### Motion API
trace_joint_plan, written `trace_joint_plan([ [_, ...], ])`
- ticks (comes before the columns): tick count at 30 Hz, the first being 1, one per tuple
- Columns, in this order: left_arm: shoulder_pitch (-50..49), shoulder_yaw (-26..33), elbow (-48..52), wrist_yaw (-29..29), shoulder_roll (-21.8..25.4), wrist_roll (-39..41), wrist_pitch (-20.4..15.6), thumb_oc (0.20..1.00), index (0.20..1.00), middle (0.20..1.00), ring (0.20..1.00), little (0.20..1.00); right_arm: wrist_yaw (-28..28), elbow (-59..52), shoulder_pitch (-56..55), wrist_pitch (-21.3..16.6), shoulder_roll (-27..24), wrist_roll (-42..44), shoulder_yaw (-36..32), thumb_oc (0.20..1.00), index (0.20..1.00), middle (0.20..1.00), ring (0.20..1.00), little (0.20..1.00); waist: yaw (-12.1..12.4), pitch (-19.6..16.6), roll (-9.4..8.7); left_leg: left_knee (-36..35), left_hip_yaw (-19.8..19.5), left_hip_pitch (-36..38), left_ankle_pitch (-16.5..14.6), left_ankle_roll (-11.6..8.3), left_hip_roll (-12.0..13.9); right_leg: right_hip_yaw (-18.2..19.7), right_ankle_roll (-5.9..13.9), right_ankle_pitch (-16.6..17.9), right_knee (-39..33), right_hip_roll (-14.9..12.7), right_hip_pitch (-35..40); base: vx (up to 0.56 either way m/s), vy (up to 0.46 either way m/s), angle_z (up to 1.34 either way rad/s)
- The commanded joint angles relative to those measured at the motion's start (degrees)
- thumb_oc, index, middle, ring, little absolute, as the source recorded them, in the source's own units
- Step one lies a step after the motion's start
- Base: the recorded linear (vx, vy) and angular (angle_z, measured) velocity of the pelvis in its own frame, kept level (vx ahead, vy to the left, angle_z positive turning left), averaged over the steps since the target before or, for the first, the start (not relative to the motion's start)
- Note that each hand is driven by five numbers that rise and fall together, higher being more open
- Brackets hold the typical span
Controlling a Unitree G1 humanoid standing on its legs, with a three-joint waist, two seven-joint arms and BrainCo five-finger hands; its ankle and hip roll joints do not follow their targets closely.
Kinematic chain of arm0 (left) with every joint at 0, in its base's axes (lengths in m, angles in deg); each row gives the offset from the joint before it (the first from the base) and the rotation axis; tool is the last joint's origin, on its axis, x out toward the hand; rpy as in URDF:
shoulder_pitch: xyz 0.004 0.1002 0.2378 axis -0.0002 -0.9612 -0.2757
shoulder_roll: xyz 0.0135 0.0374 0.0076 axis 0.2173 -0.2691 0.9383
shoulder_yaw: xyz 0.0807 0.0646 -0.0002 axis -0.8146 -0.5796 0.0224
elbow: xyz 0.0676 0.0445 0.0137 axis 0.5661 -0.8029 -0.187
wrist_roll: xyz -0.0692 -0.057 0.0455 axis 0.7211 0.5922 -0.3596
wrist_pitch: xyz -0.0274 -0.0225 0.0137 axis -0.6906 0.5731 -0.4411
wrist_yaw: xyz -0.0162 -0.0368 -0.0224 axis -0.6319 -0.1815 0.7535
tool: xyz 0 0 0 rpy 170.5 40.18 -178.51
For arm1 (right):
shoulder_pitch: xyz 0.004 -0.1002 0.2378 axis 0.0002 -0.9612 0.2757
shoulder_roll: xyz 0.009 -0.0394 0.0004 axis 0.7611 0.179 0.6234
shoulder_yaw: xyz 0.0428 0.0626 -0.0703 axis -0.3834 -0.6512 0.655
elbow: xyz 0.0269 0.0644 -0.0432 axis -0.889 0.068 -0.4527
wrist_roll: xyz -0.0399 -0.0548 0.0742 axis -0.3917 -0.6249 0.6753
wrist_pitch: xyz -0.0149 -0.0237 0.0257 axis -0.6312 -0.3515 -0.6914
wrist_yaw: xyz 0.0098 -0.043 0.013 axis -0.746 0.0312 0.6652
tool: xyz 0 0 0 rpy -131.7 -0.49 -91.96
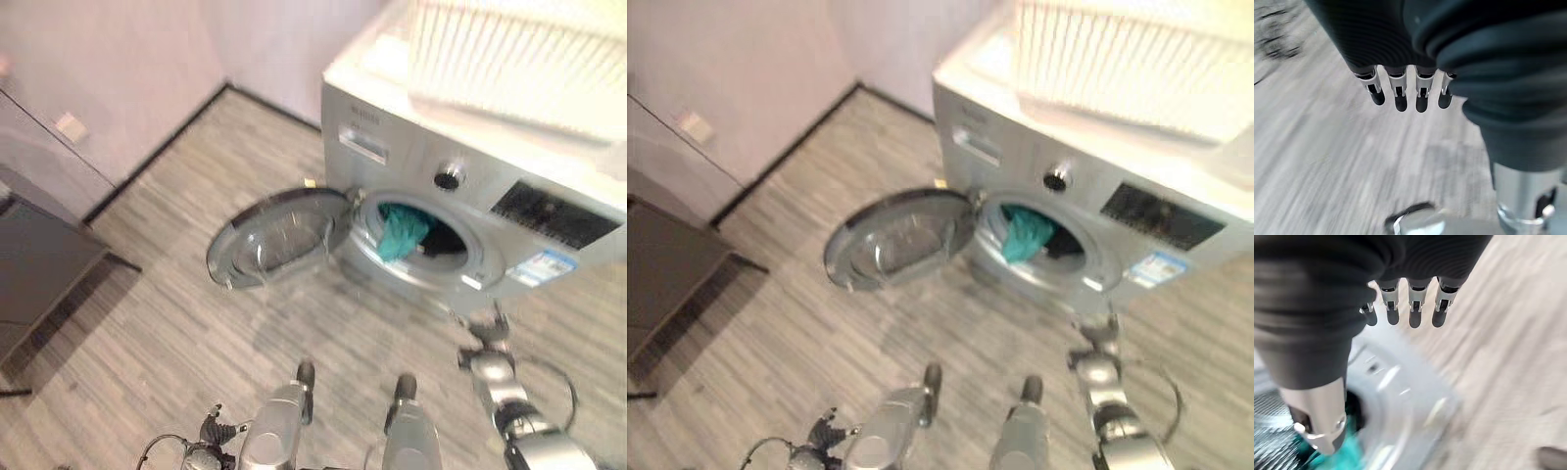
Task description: Grab the laundry basket,head to the washer,open it,put in the laundry and shut it.
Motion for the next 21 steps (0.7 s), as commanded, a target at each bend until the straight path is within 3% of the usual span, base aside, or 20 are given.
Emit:
trace_joint_plan([
  [1, 1.2, 3.5, -0.6, 0.5, 0.9, -3.3, 0.5, 1.0, 1.0, 1.0, 1.0, 1.0, -1.8, -0.6, 2.1, 0.6, -4.8, -1.8, -3.8, 1.0, 1.0, 1.0, 1.0, 1.0, -0.7, 2.8, 1.24, 2.7, -0.5, -0.1, -3.2, -0.98, -3.9, 3.7, 4.01, 8.0, -4.0, -0.8, 0.9, 0.11, 0.143, -0.2],
  [4, 1.3, 5.6, -1.9, 0.6, 2.1, -4.5, 1.3, 1.0, 1.0, 1.0, 1.0, 1.0, -2.2, 2.8, -2.8, 1.7, -3.5, -0.3, -7.3, 1.0, 1.0, 1.0, 1.0, 1.0, -2.5, 0.1, 0.52, 0.9, 0.1, 3.1, -3.9, -0.26, -4.9, 6.1, 4.55, 13.2, -5.2, -1.6, 2.0, 0.08, 0.11, -0.12],
  [6, 1.3, 6.6, -1.5, 1.2, 2.9, -4.1, 2.1, 1.0, 1.0, 1.0, 1.0, 1.0, -3.2, 5.3, -5.0, 2.1, -2.4, 0.1, -7.9, 1.0, 1.0, 1.0, 1.0, 1.0, -3.2, -0.1, 1.65, -3.6, 1.2, 6.9, -2.0, 0.39, -3.7, 4.9, 3.18, 7.9, 2.0, 3.9, 0.3, -0.07, 0.197, -0.25],
  [7, 1.0, 7.1, -1.6, 1.9, 3.3, -3.8, 2.5, 1.0, 1.0, 1.0, 1.0, 1.0, -3.1, 7.2, -5.7, 2.8, -2.3, -0.6, -7.7, 1.0, 1.0, 1.0, 1.0, 1.0, -3.1, 0.1, 2.45, -6.7, 2.3, 8.9, -0.5, 0.79, -2.8, 1.8, 3.04, 6.3, 8.9, 6.9, -1.5, -0.1, 0.195, -0.63],
  [8, 0.7, 7.6, -1.7, 2.2, 3.4, -3.8, 2.8, 1.0, 1.0, 1.0, 1.0, 1.0, -3.9, 7.8, -6.3, 2.9, -2.3, -0.9, -7.2, 1.0, 1.0, 1.0, 1.0, 1.0, -3.0, -0.3, 2.85, -9.1, 2.5, 10.0, 0.6, 0.92, -2.5, 0.0, 3.25, 6.1, 11.8, 8.4, -2.8, -0.15, 0.215, -0.7],
  [9, 0.1, 8.5, -2.0, 2.2, 3.7, -4.0, 3.0, 1.0, 1.0, 1.0, 1.0, 1.0, -4.1, 9.1, -6.9, 3.5, -2.3, -2.8, -6.4, 1.0, 1.0, 1.0, 1.0, 1.0, -3.2, 0.1, 3.5, -11.4, 3.1, 11.4, 2.2, 1.32, -1.6, -2.7, 3.62, 4.6, 20.2, 11.9, -5.6, -0.13, 0.144, -0.88],
  [10, 0.1, 8.7, -2.3, 2.5, 4.0, -4.2, 3.3, 1.0, 1.0, 1.0, 1.0, 1.0, -4.8, 9.4, -7.7, 3.4, -2.3, -3.4, -6.0, 1.0, 1.0, 1.0, 1.0, 1.0, -3.5, -0.1, 3.75, -13.0, 2.7, 11.8, 3.3, 1.38, -1.0, -3.2, 4.25, 4.5, 23.8, 14.8, -7.7, -0.1, 0.097, -0.64],
  [11, 0.0, 8.7, -2.3, 2.5, 4.0, -4.2, 3.3, 1.0, 1.0, 1.0, 1.0, 1.0, -4.8, 9.4, -7.7, 3.4, -2.3, -3.4, -6.0, 1.0, 1.0, 1.0, 1.0, 1.0, -3.4, -0.1, 3.62, -13.2, 2.8, 11.9, 3.3, 1.39, -1.2, -3.1, 4.27, 4.3, 24.2, 14.7, -7.9, -0.07, 0.046, -0.59],
  [12, -0.5, 9.3, -2.3, 3.1, 4.3, -3.6, 3.4, 1.0, 1.0, 1.0, 1.0, 1.0, -4.9, 10.8, -9.4, 4.1, -2.6, -4.2, -6.4, 1.0, 1.0, 1.0, 1.0, 1.0, -3.4, -0.8, 2.99, -15.5, 3.1, 13.2, 4.6, 1.74, -1.6, -6.8, 4.91, 5.1, 24.1, 17.0, -7.0, -0.05, 0.021, -0.21],
  [13, -1.0, 9.9, -2.3, 3.4, 4.1, -3.0, 3.4, 1.0, 1.0, 1.0, 1.0, 1.0, -4.8, 10.9, -10.0, 4.3, -2.3, -4.2, -6.9, 1.0, 1.0, 1.0, 1.0, 1.0, -3.5, -1.4, 2.45, -16.5, 3.0, 13.3, 5.0, 1.74, -2.2, -6.5, 4.62, 5.3, 20.5, 16.6, -5.5, -0.06, 0.02, 0.0],
  [15, -1.6, 10.7, -2.5, 3.4, 3.8, -2.7, 3.2, 1.0, 1.0, 1.0, 1.0, 1.0, -5.2, 11.6, -10.9, 4.7, -2.7, -3.8, -7.6, 1.0, 1.0, 1.0, 1.0, 1.0, -3.4, -2.7, 1.88, -17.2, 3.2, 13.5, 5.2, 1.57, -3.0, -4.1, 3.31, 4.7, 11.9, 16.7, -0.5, -0.03, -0.029, 0.19],
  [18, -1.9, 11.9, -1.7, 2.9, 3.8, -1.7, 2.9, 1.0, 1.0, 1.0, 1.0, 1.0, -5.3, 11.3, -11.1, 4.7, -3.4, -4.2, -6.9, 1.0, 1.0, 1.0, 1.0, 1.0, -2.5, -3.8, 1.72, -14.9, 5.1, 11.4, 4.8, 0.64, -2.8, 0.0, 0.14, 0.0, 1.4, 18.0, 4.6, -0.06, -0.019, -0.21],
  [19, -1.8, 11.6, -1.3, 3.1, 3.9, -2.0, 2.7, 1.0, 1.0, 1.0, 1.0, 1.0, -5.6, 11.5, -11.3, 4.7, -4.3, -5.0, -6.4, 1.0, 1.0, 1.0, 1.0, 1.0, -1.9, -3.7, 1.57, -13.3, 5.2, 10.6, 4.7, 0.19, -3.1, 0.6, -1.21, -0.8, -0.8, 18.0, 6.3, -0.02, 0.004, -0.69],
  [20, -1.8, 11.6, -1.3, 3.1, 3.9, -2.0, 2.7, 1.0, 1.0, 1.0, 1.0, 1.0, -5.6, 11.5, -11.3, 4.7, -4.3, -5.0, -6.4, 1.0, 1.0, 1.0, 1.0, 1.0, -1.8, -3.6, 1.59, -13.2, 5.2, 10.6, 4.6, 0.17, -3.0, 0.6, -1.23, -0.8, -0.9, 18.0, 6.5, -0.13, 0.026, -0.67],
  [21, -1.5, 11.6, -1.1, 3.0, 4.4, -2.0, 2.4, 1.0, 1.0, 1.0, 1.0, 1.0, -6.1, 11.3, -10.7, 4.5, -5.5, -6.3, -5.0, 1.0, 1.0, 1.0, 1.0, 1.0, -0.2, -2.6, 0.57, -8.6, -0.1, 8.4, 3.4, -1.69, -4.7, 1.9, -2.67, -1.3, -2.6, 17.5, 7.5, -0.18, 0.041, -0.39],
])
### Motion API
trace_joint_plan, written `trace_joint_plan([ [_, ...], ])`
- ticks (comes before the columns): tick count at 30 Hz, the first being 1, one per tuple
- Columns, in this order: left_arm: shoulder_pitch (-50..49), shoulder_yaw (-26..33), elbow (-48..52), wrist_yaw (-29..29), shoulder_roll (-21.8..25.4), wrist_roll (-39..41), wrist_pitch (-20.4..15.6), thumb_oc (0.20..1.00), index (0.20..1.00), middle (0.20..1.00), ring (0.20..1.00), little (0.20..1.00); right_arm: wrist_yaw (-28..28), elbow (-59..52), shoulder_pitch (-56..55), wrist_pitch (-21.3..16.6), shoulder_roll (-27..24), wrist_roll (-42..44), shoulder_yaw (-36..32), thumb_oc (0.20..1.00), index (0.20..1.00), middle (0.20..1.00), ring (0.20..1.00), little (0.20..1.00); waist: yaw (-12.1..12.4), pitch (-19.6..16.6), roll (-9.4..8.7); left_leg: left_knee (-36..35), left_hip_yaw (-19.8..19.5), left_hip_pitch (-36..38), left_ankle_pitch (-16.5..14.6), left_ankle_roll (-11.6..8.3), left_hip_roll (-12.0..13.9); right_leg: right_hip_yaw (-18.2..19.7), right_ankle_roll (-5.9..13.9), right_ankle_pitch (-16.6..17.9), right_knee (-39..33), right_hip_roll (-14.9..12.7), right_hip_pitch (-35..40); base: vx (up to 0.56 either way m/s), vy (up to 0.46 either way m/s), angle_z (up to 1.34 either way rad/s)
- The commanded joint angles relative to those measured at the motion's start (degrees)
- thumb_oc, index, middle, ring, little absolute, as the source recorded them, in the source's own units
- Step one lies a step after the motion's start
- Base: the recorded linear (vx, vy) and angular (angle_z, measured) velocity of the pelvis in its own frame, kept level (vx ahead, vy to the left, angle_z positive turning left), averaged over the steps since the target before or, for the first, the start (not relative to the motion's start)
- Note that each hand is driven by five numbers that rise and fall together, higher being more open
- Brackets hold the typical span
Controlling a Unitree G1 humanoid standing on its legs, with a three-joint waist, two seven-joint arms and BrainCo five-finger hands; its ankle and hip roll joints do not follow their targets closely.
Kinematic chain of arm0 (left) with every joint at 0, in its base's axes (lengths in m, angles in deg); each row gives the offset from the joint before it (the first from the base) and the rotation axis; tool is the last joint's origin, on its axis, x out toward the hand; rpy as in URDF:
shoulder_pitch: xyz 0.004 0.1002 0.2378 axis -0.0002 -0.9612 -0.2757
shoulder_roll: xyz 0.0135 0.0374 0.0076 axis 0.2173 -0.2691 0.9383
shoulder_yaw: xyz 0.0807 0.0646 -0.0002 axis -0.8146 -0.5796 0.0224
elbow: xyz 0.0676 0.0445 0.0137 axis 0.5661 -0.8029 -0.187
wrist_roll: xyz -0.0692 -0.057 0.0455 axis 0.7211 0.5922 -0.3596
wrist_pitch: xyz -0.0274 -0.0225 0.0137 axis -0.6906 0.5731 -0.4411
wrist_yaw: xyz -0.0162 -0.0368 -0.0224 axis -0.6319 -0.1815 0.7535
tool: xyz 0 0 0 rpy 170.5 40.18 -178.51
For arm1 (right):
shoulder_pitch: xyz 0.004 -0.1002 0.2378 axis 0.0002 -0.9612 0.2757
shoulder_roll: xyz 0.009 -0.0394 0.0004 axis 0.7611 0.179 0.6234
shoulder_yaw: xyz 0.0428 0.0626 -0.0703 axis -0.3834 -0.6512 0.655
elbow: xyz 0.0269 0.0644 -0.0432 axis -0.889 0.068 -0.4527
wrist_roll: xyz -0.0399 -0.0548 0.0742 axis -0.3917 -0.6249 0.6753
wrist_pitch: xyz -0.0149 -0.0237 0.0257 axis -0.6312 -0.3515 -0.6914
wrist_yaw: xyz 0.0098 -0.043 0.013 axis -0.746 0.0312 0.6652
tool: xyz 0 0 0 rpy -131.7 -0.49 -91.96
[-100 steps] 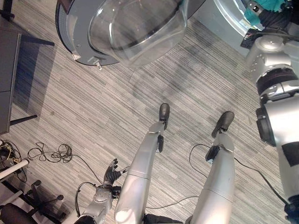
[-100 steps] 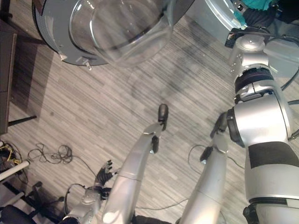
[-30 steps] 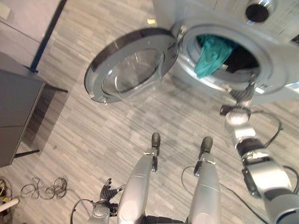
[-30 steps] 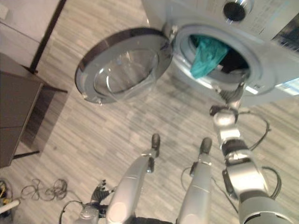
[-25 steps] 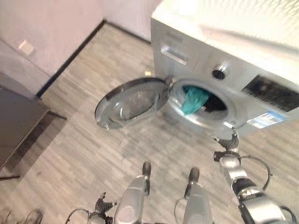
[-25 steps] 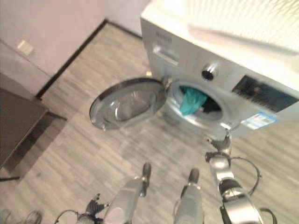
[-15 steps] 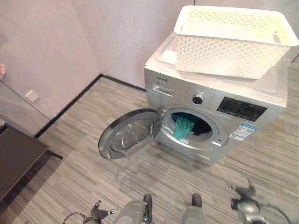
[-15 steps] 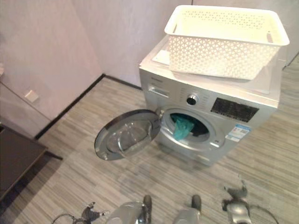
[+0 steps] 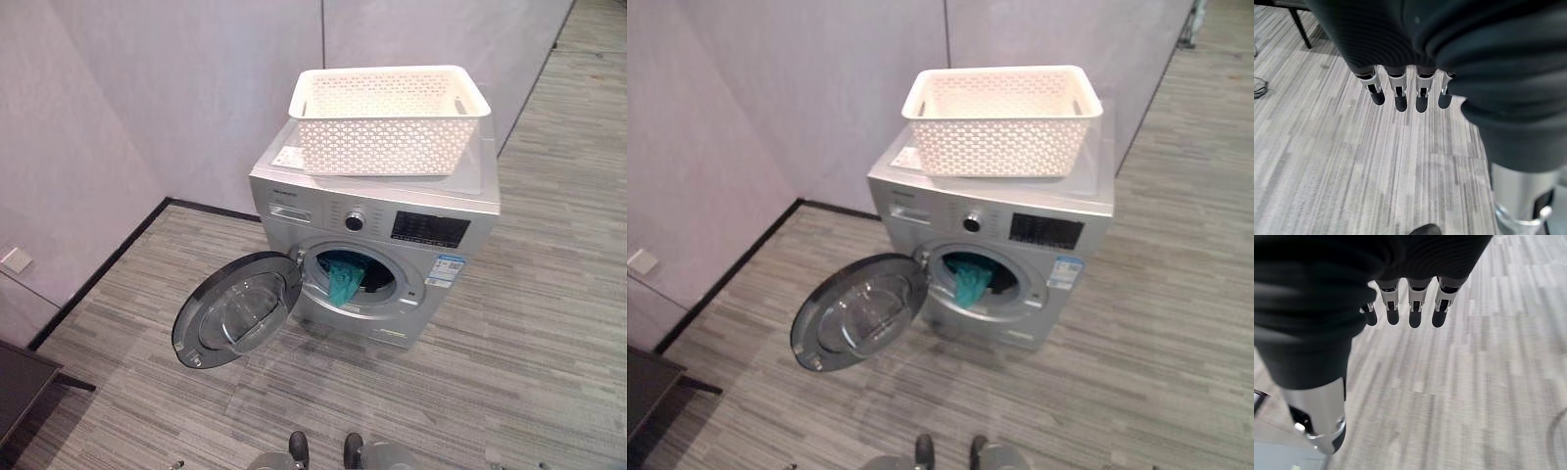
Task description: Grab the laundry basket,head to the washer,open it,put in the laundry and shut it.
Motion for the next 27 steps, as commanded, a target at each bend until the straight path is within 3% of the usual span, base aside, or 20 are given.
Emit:
trace_joint_plan([
  [1, 4.2, 1.2, 0.2, -0.5, 2.7, 0.5, -1.7, 1.0, 1.0, 1.0, 1.0, 1.0, -1.1, -0.2, 1.9, 0.1, -5.2, -2.9, 2.0, 1.0, 1.0, 1.0, 1.0, 1.0, 2.0, 2.6, -1.05, 9.8, -7.4, -3.2, -6.0, -0.37, -8.0, 2.1, 8.23, 2.3, -2.9, -3.1, 3.3, -0.25, 0.072, -0.28],
  [3, 5.3, 2.0, -0.7, -0.5, 4.2, 0.6, -1.5, 1.0, 1.0, 1.0, 1.0, 1.0, -1.4, -1.6, 2.3, -0.1, -5.8, -2.2, 1.6, 1.0, 1.0, 1.0, 1.0, 1.0, 0.4, 1.7, -2.32, 10.8, -3.3, -3.5, -6.4, -0.6, -3.1, 1.5, 9.2, 3.1, -4.1, -5.5, 2.5, -0.17, 0.111, -0.37],
  [4, 5.7, 2.2, -0.7, -0.5, 4.8, 0.6, -1.4, 1.0, 1.0, 1.0, 1.0, 1.0, -1.5, -2.2, 2.2, -0.1, -5.8, -2.0, 1.7, 1.0, 1.0, 1.0, 1.0, 1.0, 0.4, 1.2, -2.34, 10.9, -3.2, -3.1, -6.8, -0.59, -1.7, 1.7, 9.04, 3.0, -4.4, -5.7, 2.3, -0.1, 0.155, -0.19],
  [6, 6.6, 3.2, -1.3, -1.3, 7.5, 1.1, -1.5, 1.0, 1.0, 1.0, 1.0, 1.0, -1.6, -3.2, 2.3, -0.4, -6.3, -2.0, 2.3, 1.0, 1.0, 1.0, 1.0, 1.0, 0.4, 0.3, -2.29, 9.9, -8.0, -2.1, -4.5, -1.51, 0.8, 2.5, 9.04, 3.2, -4.6, -6.3, 2.0, -0.05, 0.145, 0.13],
  [7, 6.6, 3.2, -1.3, -1.3, 7.5, 1.2, -1.5, 1.0, 1.0, 1.0, 1.0, 1.0, -1.6, -3.2, 2.3, -0.3, -6.3, -2.0, 2.4, 1.0, 1.0, 1.0, 1.0, 1.0, 0.3, 0.3, -2.3, 9.7, -8.1, -1.9, -4.5, -1.54, 0.7, 2.4, 9.02, 3.2, -4.6, -6.3, 2.1, -0.02, 0.195, 0.05],
  [8, 7.6, 4.1, -2.2, -1.6, 9.9, 1.7, -1.5, 1.0, 1.0, 1.0, 1.0, 1.0, -2.0, -4.2, 2.1, -0.4, -6.9, -2.8, 2.9, 1.0, 1.0, 1.0, 1.0, 1.0, -0.5, -0.3, -1.54, 5.9, -11.6, -0.4, -2.3, -2.82, 2.7, 3.4, 9.48, 3.3, -4.8, -6.4, 1.9, 0.0, 0.132, -0.1],
  [9, 7.6, 4.1, -2.3, -1.6, 9.9, 1.7, -1.5, 1.0, 1.0, 1.0, 1.0, 1.0, -2.0, -4.2, 2.1, -0.4, -6.9, -2.8, 2.9, 1.0, 1.0, 1.0, 1.0, 1.0, -0.5, -0.3, -1.54, 5.7, -11.6, -0.2, -2.2, -2.85, 2.7, 3.3, 9.45, 3.3, -4.8, -6.4, 2.0, 0.01, 0.318, -0.09],
  [10, 9.2, 4.9, -2.9, -1.4, 12.8, 1.8, -1.5, 1.0, 1.0, 1.0, 1.0, 1.0, -2.7, -4.1, 1.9, -0.1, -7.9, -4.6, 3.5, 1.0, 1.0, 1.0, 1.0, 1.0, -1.7, -0.8, -0.86, 1.1, -10.3, 2.2, -3.5, -3.06, 3.6, 3.1, 10.1, 3.5, -4.6, -7.3, 2.1, 0.02, 0.244, -0.2],
  [18, 12.3, 7.1, -2.1, -0.9, 22.3, 0.1, -1.8, 1.0, 1.0, 1.0, 1.0, 1.0, -5.0, -3.5, 1.5, 0.5, -8.7, -7.5, 3.9, 1.0, 1.0, 1.0, 1.0, 1.0, -1.5, 0.0, -1.07, -3.4, -8.0, 4.4, -4.6, -1.32, 0.3, 6.2, 12.66, 7.1, -5.6, -10.5, 1.1, -0.01, 0.247, -0.2],
  [21, 18.4, 6.5, -1.3, -2.2, 28.3, -1.7, -1.8, 1.0, 1.0, 1.0, 1.0, 1.0, -6.3, -5.7, 2.0, 0.2, -7.9, -8.0, 6.0, 1.0, 1.0, 1.0, 1.0, 1.0, -1.9, 2.1, -3.16, -6.5, -6.5, 3.8, -3.8, -0.01, -0.7, 7.4, 14.51, 9.5, -6.0, -12.1, -1.6, -0.12, 0.291, -0.47],
  [23, 18.4, 6.5, -1.4, -2.2, 28.3, -1.7, -1.8, 1.0, 1.0, 1.0, 1.0, 1.0, -6.3, -5.7, 2.0, 0.2, -7.9, -8.0, 6.0, 1.0, 1.0, 1.0, 1.0, 1.0, -1.9, 2.1, -3.19, -6.5, -6.5, 3.8, -3.8, 0.0, -0.7, 7.4, 14.52, 9.5, -6.0, -12.2, -1.6, -0.06, 0.087, -0.17],
  [27, 27.5, 4.3, -0.9, -4.0, 32.6, 0.3, -2.2, 1.0, 1.0, 1.0, 1.0, 1.0, -7.3, -9.3, 2.9, -0.4, -5.6, -7.5, 9.9, 1.0, 1.0, 1.0, 1.0, 1.0, -2.5, 5.7, -6.25, -7.4, -6.0, 0.9, -3.0, 0.23, -0.8, 7.2, 15.22, 11.3, -6.6, -12.8, -4.5, -0.11, 0.076, -0.06],
])
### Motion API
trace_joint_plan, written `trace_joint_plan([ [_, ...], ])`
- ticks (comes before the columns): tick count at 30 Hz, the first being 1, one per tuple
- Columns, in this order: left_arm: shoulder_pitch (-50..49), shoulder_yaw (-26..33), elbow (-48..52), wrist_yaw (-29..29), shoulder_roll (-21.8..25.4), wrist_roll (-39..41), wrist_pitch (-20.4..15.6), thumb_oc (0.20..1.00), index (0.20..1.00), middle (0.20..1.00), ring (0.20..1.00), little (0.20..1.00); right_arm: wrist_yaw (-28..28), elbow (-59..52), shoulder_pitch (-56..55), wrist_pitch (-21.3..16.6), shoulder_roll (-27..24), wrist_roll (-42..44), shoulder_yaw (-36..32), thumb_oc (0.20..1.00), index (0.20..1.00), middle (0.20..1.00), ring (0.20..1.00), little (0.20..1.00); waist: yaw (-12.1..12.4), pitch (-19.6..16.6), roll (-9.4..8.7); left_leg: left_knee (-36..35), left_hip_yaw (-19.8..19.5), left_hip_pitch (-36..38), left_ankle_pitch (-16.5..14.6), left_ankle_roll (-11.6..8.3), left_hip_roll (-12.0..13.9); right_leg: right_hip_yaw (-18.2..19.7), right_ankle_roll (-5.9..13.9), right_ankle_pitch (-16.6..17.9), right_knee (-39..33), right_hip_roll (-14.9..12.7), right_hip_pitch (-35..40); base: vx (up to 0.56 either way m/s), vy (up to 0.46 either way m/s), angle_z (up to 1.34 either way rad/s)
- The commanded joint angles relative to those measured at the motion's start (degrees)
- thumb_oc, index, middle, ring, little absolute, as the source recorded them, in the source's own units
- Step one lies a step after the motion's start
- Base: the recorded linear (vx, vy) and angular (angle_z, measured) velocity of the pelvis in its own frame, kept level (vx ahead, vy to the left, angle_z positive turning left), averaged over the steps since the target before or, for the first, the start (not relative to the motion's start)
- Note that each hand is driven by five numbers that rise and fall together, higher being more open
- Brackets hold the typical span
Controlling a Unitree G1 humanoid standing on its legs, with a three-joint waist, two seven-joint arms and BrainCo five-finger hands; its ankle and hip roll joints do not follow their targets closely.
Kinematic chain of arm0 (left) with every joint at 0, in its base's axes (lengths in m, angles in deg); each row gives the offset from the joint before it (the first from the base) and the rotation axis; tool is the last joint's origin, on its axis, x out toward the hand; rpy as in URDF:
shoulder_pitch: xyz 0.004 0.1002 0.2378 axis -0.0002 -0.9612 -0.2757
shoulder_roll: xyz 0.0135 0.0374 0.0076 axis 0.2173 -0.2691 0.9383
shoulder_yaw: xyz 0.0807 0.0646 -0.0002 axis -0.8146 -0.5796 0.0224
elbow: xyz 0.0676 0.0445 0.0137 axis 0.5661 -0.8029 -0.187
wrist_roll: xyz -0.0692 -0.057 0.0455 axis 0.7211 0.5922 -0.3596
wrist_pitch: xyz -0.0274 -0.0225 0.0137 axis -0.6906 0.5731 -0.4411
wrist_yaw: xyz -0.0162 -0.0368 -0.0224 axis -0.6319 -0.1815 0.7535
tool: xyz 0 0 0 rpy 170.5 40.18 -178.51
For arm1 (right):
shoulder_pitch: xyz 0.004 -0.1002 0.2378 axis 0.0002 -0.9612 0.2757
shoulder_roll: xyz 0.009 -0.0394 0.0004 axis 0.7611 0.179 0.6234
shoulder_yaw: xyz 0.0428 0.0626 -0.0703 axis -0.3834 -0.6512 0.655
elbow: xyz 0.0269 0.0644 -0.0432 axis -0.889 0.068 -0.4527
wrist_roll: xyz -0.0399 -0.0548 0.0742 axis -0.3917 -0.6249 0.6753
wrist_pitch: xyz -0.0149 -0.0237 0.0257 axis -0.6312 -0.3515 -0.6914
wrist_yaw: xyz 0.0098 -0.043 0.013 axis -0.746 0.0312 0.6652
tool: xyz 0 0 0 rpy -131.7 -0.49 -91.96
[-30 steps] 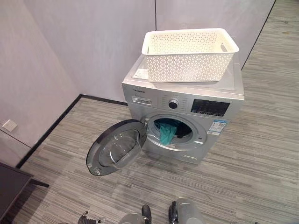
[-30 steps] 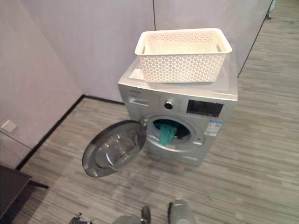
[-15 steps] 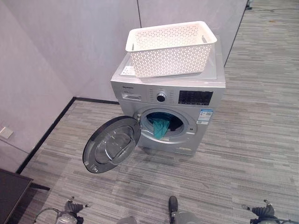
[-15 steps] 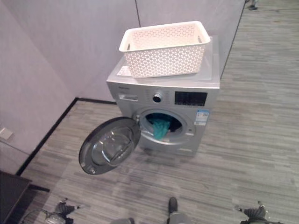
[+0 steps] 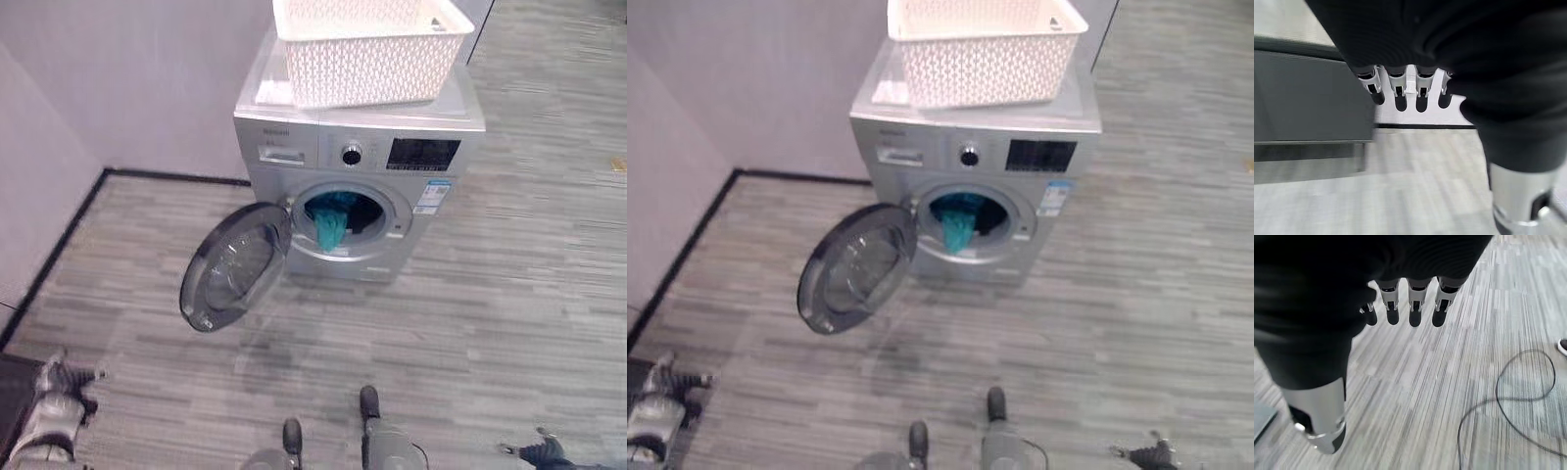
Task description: Grab the laundry basket,head to the washer,open it,put in the laundry and shut it.
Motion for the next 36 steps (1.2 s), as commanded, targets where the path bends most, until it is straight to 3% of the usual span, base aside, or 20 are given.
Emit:
trace_joint_plan([
  [1, 4.3, -0.1, -1.8, -3.7, 2.1, -0.2, -1.7, 1.0, 1.0, 1.0, 1.0, 1.0, 0.0, -1.3, 2.3, -1.3, -3.1, 0.0, 1.0, 1.0, 1.0, 1.0, 1.0, 1.0, -0.7, 1.2, 1.79, -2.3, -4.3, -0.4, 0.0, -3.76, 3.4, 0.9, 3.78, -3.7, 3.4, -0.5, 0.2, -0.05, 0.027, -0.02],
  [2, 4.4, -0.2, -1.8, -3.7, 2.1, -0.2, -1.8, 1.0, 1.0, 1.0, 1.0, 1.0, 0.0, -1.2, 2.3, -1.3, -3.1, 0.0, 0.9, 1.0, 1.0, 1.0, 1.0, 1.0, -0.7, 1.2, 1.74, -2.3, -4.3, -0.4, 0.0, -3.75, 3.4, 1.0, 3.78, -3.7, 3.4, -0.6, 0.2, -0.06, 0.027, -0.08],
  [4, 10.1, -3.1, -3.3, -5.4, 2.7, -1.6, -1.3, 1.0, 1.0, 1.0, 1.0, 1.0, -0.2, -2.8, 2.9, -1.5, -2.5, -0.3, 3.4, 1.0, 1.0, 1.0, 1.0, 1.0, -1.2, 2.9, -0.23, -2.3, -3.6, -2.4, 0.4, -3.88, 3.5, 1.5, 4.0, -2.3, 2.3, -0.5, -1.2, -0.05, 0.011, -0.14],
  [5, 10.1, -3.1, -3.3, -5.4, 2.7, -1.6, -1.3, 1.0, 1.0, 1.0, 1.0, 1.0, -0.2, -2.8, 2.9, -1.5, -2.5, -0.3, 3.4, 1.0, 1.0, 1.0, 1.0, 1.0, -1.2, 2.9, -0.23, -2.3, -3.6, -2.4, 0.4, -3.88, 3.5, 1.5, 4.0, -2.3, 2.3, -0.5, -1.2, -0.04, 0.002, -0.11],
  [12, 21.4, -8.9, -6.8, -8.4, 1.4, -2.5, 0.2, 1.0, 1.0, 1.0, 1.0, 1.0, 0.3, -6.0, 5.5, -2.7, -2.2, 0.9, 7.4, 1.0, 1.0, 1.0, 1.0, 1.0, -3.2, 6.1, -4.78, -1.7, -2.1, -7.5, 1.5, -4.22, 4.9, 3.0, 4.38, 0.5, 0.3, 0.8, -6.6, -0.03, -0.006, -0.17],
  [14, 23.3, -11.1, -6.9, -8.0, -0.7, -3.4, 0.4, 1.0, 1.0, 1.0, 1.0, 1.0, 0.4, -5.6, 5.3, -2.6, -1.7, 0.9, 8.1, 1.0, 1.0, 1.0, 1.0, 1.0, -3.5, 6.4, -4.91, -1.7, -2.4, -7.8, 1.8, -4.41, 5.1, 2.9, 4.34, 0.6, 0.0, 0.8, -6.7, 0.06, -0.026, -0.05],
  [18, 24.3, -15.3, -5.3, -6.4, -6.2, -4.9, 0.2, 1.0, 1.0, 1.0, 1.0, 1.0, 0.4, -3.8, 5.3, -2.4, -0.6, 0.3, 9.1, 1.0, 1.0, 1.0, 1.0, 1.0, -3.6, 6.2, -4.32, -1.8, -3.0, -7.7, 1.8, -4.45, 4.9, 2.9, 4.17, 0.3, -0.2, 0.6, -6.5, 0.06, -0.02, -0.02],
  [19, 23.8, -18.6, -2.1, -6.4, -9.7, -7.5, -0.1, 1.0, 1.0, 1.0, 1.0, 1.0, 0.3, -3.5, 5.2, -2.5, -0.2, -0.1, 9.6, 1.0, 1.0, 1.0, 1.0, 1.0, -3.5, 6.1, -3.99, -1.7, -3.2, -7.6, 1.7, -4.46, 4.9, 2.9, 4.0, -0.1, -0.1, 0.6, -6.4, 0.12, -0.119, -0.06],
  [20, 20.7, -24.4, 8.3, -6.4, -18.3, -11.5, -1.1, 1.0, 1.0, 1.0, 1.0, 1.0, 0.4, -3.8, 4.7, -2.7, 0.0, -0.9, 9.8, 1.0, 1.0, 1.0, 1.0, 1.0, -2.9, 5.9, -3.09, -1.6, -3.9, -7.5, 1.7, -4.46, 4.7, 2.3, 3.59, -1.0, -0.1, 0.5, -6.0, 0.1, -0.108, 0.03],
  [21, 20.6, -24.4, 8.4, -6.4, -18.3, -11.5, -1.0, 1.0, 1.0, 1.0, 1.0, 1.0, 0.4, -3.8, 4.6, -2.8, 0.0, -0.9, 9.8, 1.0, 1.0, 1.0, 1.0, 1.0, -2.9, 5.9, -3.02, -1.6, -4.0, -7.5, 1.6, -4.47, 4.7, 2.2, 3.58, -1.0, -0.1, 0.5, -5.9, 0.1, -0.128, 0.17],
  [23, 17.5, -31.9, 19.9, -3.8, -26.0, -14.5, -2.3, 1.0, 1.0, 1.0, 1.0, 1.0, 1.0, -4.1, 4.8, -2.9, 0.4, -1.1, 9.9, 1.0, 1.0, 1.0, 1.0, 1.0, -2.2, 5.9, -1.75, -1.6, -5.0, -7.1, 1.5, -4.53, 4.7, 1.2, 3.31, -1.9, -0.1, 0.5, -4.8, 0.06, -0.108, 0.3],
  [25, 16.4, -37.3, 24.4, -0.1, -32.0, -14.0, -4.3, 1.0, 1.0, 1.0, 1.0, 1.0, 1.3, -3.1, 5.9, -2.9, 1.0, -0.6, 9.9, 1.0, 1.0, 1.0, 1.0, 1.0, -2.0, 5.3, -0.83, -1.7, -5.7, -7.1, 1.7, -4.57, 4.5, 0.7, 3.15, -2.3, -0.4, 0.3, -4.5, 0.07, -0.132, 0.32],
  [26, 16.6, -45.8, 26.8, 3.7, -39.1, -16.9, -5.2, 1.0, 1.0, 1.0, 1.0, 1.0, 1.7, -3.0, 7.5, -3.0, 1.8, 0.2, 10.2, 1.0, 1.0, 1.0, 1.0, 1.0, -2.1, 4.9, 0.15, -1.7, -6.1, -6.5, 1.2, -4.63, 4.6, 0.3, 3.03, -2.9, -0.7, 0.4, -3.4, 0.06, -0.098, 0.41],
  [30, 18.1, -50.9, 29.6, 6.4, -44.5, -17.0, -7.0, 1.0, 1.0, 1.0, 1.0, 1.0, 1.8, -2.9, 9.0, -3.3, 2.3, 1.6, 10.7, 1.0, 1.0, 1.0, 1.0, 1.0, -2.4, 3.8, 0.67, -2.0, -5.8, -6.0, 1.0, -4.61, 4.6, 0.5, 3.06, -2.8, -1.5, 0.3, -2.8, 0.04, -0.069, 0.08],
  [31, 18.6, -54.8, 32.0, 9.9, -47.5, -15.1, -8.8, 1.0, 1.0, 1.0, 1.0, 1.0, 1.7, -3.7, 10.4, -3.3, 2.3, 1.5, 12.0, 1.0, 1.0, 1.0, 1.0, 1.0, -3.1, 2.8, 1.11, -2.0, -5.0, -5.3, 0.6, -4.68, 4.7, 1.1, 3.14, -2.9, -1.9, 0.5, -2.4, 0.06, -0.054, -0.14],
  [36, 16.1, -51.7, 27.5, 9.6, -46.8, -10.1, -7.9, 1.0, 1.0, 1.0, 1.0, 1.0, 1.6, -2.0, 9.3, -2.4, 2.0, 0.5, 11.4, 1.0, 1.0, 1.0, 1.0, 1.0, -4.5, -0.2, 2.6, -2.0, -3.3, -2.3, 0.0, -5.08, 5.3, 1.9, 2.69, -3.8, -2.4, 0.8, 0.0, 0.06, -0.07, -0.3],
])
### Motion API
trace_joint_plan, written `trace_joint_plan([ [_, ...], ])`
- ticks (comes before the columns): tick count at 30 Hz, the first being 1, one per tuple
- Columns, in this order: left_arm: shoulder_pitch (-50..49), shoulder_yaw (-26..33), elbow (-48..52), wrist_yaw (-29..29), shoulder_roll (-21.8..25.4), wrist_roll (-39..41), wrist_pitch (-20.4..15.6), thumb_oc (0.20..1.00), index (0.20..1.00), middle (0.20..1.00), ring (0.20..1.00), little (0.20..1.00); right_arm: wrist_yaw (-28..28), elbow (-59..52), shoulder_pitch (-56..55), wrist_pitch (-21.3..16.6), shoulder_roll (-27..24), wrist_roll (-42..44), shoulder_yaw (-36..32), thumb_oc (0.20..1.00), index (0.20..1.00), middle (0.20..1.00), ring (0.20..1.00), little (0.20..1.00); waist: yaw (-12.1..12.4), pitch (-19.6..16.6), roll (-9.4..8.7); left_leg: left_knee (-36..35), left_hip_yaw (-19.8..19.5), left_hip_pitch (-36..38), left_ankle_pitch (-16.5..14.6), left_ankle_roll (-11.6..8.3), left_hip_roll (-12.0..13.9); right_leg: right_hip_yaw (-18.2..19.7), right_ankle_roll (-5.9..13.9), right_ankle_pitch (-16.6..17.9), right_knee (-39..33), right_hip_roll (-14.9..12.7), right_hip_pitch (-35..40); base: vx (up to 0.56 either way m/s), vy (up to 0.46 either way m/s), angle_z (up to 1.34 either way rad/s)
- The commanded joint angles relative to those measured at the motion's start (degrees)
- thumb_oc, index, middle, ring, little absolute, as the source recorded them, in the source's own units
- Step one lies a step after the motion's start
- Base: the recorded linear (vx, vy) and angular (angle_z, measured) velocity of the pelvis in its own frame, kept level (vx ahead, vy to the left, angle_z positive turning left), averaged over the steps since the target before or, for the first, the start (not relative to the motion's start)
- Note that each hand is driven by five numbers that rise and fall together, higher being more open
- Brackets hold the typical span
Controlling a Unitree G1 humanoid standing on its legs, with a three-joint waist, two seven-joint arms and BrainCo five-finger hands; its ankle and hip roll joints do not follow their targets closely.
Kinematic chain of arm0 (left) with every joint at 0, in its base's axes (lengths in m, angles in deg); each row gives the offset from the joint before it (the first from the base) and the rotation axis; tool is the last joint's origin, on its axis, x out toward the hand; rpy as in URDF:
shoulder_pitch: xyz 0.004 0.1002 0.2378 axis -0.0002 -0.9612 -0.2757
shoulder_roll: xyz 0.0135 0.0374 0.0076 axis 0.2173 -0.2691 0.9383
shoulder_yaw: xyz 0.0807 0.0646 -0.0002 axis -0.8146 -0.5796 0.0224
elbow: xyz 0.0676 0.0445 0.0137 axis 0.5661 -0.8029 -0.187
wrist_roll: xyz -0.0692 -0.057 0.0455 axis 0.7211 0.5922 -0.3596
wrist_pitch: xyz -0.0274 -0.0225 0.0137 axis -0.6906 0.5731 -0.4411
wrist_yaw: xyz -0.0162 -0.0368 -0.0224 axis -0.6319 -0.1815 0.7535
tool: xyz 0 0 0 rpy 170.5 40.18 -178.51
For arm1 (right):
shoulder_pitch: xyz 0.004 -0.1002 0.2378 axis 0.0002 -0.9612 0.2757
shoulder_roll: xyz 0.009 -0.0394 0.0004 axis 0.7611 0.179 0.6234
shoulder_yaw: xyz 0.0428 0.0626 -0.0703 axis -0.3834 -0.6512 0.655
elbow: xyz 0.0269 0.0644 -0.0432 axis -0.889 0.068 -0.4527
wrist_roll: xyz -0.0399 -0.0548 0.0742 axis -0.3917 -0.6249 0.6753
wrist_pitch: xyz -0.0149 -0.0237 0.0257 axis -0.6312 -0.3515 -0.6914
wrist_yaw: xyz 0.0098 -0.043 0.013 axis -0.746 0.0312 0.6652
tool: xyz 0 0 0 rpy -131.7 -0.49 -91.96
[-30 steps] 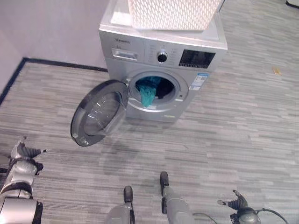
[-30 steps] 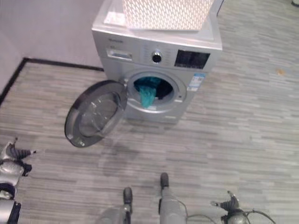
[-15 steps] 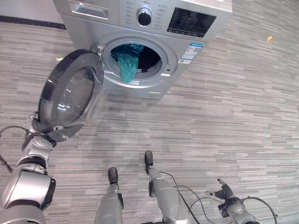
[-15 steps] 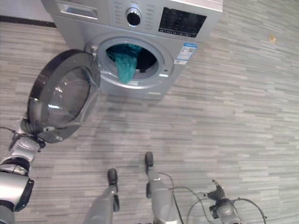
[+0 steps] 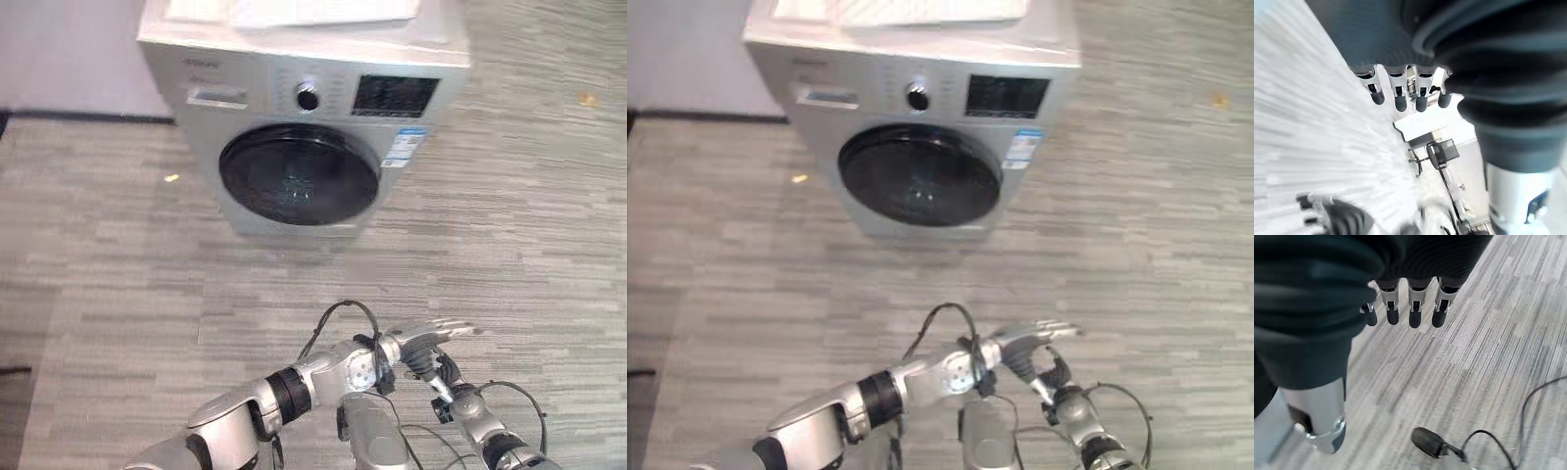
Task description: Grab the laundry basket,head to the washer,open it,put in the laundry and shut it.
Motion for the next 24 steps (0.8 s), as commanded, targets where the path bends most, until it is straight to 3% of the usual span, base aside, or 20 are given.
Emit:
trace_joint_plan([
  [1, 0.1, 4.8, -9.3, -0.4, 1.8, 2.1, 0.3, 1.0, 1.0, 1.0, 1.0, 1.0, 1.0, 3.5, -2.2, 1.0, -4.0, -0.7, 0.3, 1.0, 1.0, 1.0, 1.0, 1.0, 1.1, -0.8, 0.83, 0.3, -4.8, -0.6, -0.3, -1.41, 1.3, 0.7, 5.91, -2.6, 2.6, -3.7, 1.7, 0.07, -0.079, -0.11],
  [5, -5.6, 14.1, -21.4, -3.9, 6.8, 0.5, 3.5, 1.0, 1.0, 1.0, 1.0, 1.0, 0.4, 8.7, -4.7, 2.5, -3.0, -3.0, -1.2, 1.0, 1.0, 1.0, 1.0, 1.0, 2.1, -2.5, 2.28, 0.8, -5.4, 1.3, -0.2, -1.9, 1.7, -0.6, 5.0, -3.6, 2.3, -3.8, 4.9, 0.03, -0.094, 0.06],
  [6, -9.4, 21.2, -27.5, -5.2, 10.2, 1.0, 5.1, 1.0, 1.0, 1.0, 1.0, 1.0, -0.5, 10.1, -6.2, 3.0, -2.9, -2.9, -3.0, 1.0, 1.0, 1.0, 1.0, 1.0, 2.8, -3.5, 2.92, 1.3, -5.6, 2.2, -0.4, -2.06, 2.0, -1.1, 4.44, -4.2, 2.2, -3.8, 6.4, 0.03, -0.069, 0.22],
  [11, -14.4, 28.3, -33.8, -6.8, 14.4, -0.9, 6.7, 1.0, 1.0, 1.0, 1.0, 1.0, -0.9, 11.6, -7.3, 3.3, -2.6, -3.2, -4.7, 1.0, 1.0, 1.0, 1.0, 1.0, 3.4, -5.0, 3.52, 2.2, -5.7, 3.7, -0.8, -2.24, 2.3, -1.5, 3.87, -4.9, 2.1, -3.5, 8.6, 0.02, -0.044, 0.14],
  [12, -17.8, 34.3, -37.5, -6.6, 15.8, 1.6, 7.7, 1.0, 1.0, 1.0, 1.0, 1.0, -1.4, 12.9, -7.2, 3.8, -2.3, -2.8, -5.8, 1.0, 1.0, 1.0, 1.0, 1.0, 4.0, -6.0, 3.85, 2.4, -5.7, 4.7, -0.9, -2.34, 2.5, -1.6, 3.54, -5.3, 2.2, -3.4, 9.9, 0.03, -0.051, 0.11],
  [14, -19.0, 37.1, -38.9, -6.6, 16.1, 3.3, 8.1, 1.0, 1.0, 1.0, 1.0, 1.0, -1.7, 13.6, -7.6, 3.9, -2.1, -2.8, -6.1, 1.0, 1.0, 1.0, 1.0, 1.0, 4.0, -6.5, 3.96, 2.3, -5.7, 5.2, -0.9, -2.35, 2.6, -1.8, 3.42, -5.4, 2.1, -3.4, 10.4, 0.03, -0.025, 0.06],
  [15, -23.0, 41.8, -42.2, -5.4, 16.8, 5.3, 8.8, 1.0, 1.0, 1.0, 1.0, 1.0, -2.1, 14.0, -8.0, 4.2, -2.4, -2.5, -7.6, 1.0, 1.0, 1.0, 1.0, 1.0, 4.3, -7.7, 4.23, 2.0, -5.7, 6.2, -0.9, -2.45, 2.8, -2.1, 3.08, -5.8, 1.9, -3.2, 11.7, 0.05, -0.02, 0.06],
  [19, -26.7, 40.7, -43.6, -5.7, 16.5, -0.6, 9.7, 1.0, 1.0, 1.0, 1.0, 1.0, -2.2, 15.6, -8.2, 4.5, -2.8, -1.5, -9.7, 1.0, 1.0, 1.0, 1.0, 1.0, 4.4, -9.6, 4.61, 1.2, -5.6, 7.7, -1.0, -2.44, 3.2, -2.4, 2.75, -6.3, 1.5, -2.8, 13.3, 0.04, -0.009, 0.07],
  [24, -29.3, 42.2, -42.3, -6.3, 14.6, 1.9, 9.6, 1.0, 1.0, 1.0, 1.0, 1.0, -2.4, 16.8, -8.2, 4.7, -2.0, -1.1, -10.0, 1.0, 1.0, 1.0, 1.0, 1.0, 5.5, -10.8, 4.75, 1.3, -5.9, 8.4, -1.4, -1.99, 3.2, -2.8, 2.73, -6.2, 1.2, -2.7, 14.1, 0.0, 0.004, 0.01],
])
